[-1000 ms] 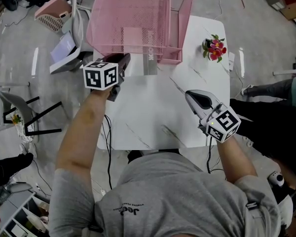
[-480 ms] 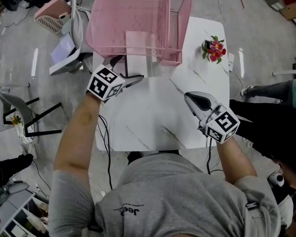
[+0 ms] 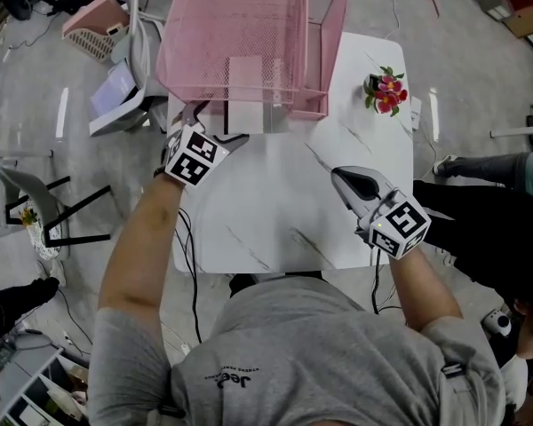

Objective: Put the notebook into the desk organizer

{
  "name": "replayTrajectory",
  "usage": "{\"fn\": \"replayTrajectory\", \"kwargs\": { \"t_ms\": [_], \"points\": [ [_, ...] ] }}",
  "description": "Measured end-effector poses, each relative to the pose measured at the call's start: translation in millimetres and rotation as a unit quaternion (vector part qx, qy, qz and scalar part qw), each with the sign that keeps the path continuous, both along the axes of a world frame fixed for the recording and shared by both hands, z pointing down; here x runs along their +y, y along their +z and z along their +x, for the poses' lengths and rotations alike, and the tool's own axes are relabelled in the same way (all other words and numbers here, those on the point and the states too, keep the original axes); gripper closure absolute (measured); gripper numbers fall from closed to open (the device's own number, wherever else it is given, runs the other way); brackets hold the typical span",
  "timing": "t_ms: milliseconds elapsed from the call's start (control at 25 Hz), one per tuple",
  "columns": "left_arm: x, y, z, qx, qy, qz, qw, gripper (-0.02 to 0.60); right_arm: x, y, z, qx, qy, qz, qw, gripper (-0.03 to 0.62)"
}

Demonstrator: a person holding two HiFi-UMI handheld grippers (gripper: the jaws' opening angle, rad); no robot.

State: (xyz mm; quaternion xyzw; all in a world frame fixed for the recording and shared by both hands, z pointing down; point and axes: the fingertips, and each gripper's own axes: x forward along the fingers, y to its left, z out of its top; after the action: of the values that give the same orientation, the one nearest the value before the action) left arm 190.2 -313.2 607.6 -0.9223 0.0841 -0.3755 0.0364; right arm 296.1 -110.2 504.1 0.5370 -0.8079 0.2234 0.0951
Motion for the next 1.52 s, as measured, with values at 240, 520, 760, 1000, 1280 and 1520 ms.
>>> {"fn": "replayTrajectory", "kwargs": {
  "t_ms": [240,520,760,1000,1280,1520],
  "points": [
    [-19.8,1.1,-2.2,-0.005,-0.070,0.043,0.9966,0.030,-2.1,0.4,-4.3,0.000,-0.002,-0.003,1.000,0.592],
    [-31.6,3.7,3.9,0.011,-0.143,0.040,0.9888,0.255,-1.9,0.3,-6.4,0.000,-0.002,-0.004,1.000,0.591],
    [-22.2,-4.0,0.7,0.034,-0.155,0.014,0.9873,0.262,-0.8,-2.9,-6.8,0.003,-0.004,-0.002,1.000,0.592],
    [11.0,-39.4,-26.3,0.125,-0.175,-0.060,0.9747,0.274,-9.4,-21.9,-15.6,0.006,-0.013,0.019,1.000,0.592],
    [65.1,-123.1,-101.1,0.245,-0.185,-0.080,0.9483,0.359,-31.2,-70.6,-65.1,0.017,-0.056,0.060,0.997,0.591],
    [102.5,-170.4,-199.9,0.296,-0.242,-0.050,0.9226,0.431,-49.1,-106.1,-131.9,0.014,-0.111,0.095,0.989,0.591]
  ]
}}
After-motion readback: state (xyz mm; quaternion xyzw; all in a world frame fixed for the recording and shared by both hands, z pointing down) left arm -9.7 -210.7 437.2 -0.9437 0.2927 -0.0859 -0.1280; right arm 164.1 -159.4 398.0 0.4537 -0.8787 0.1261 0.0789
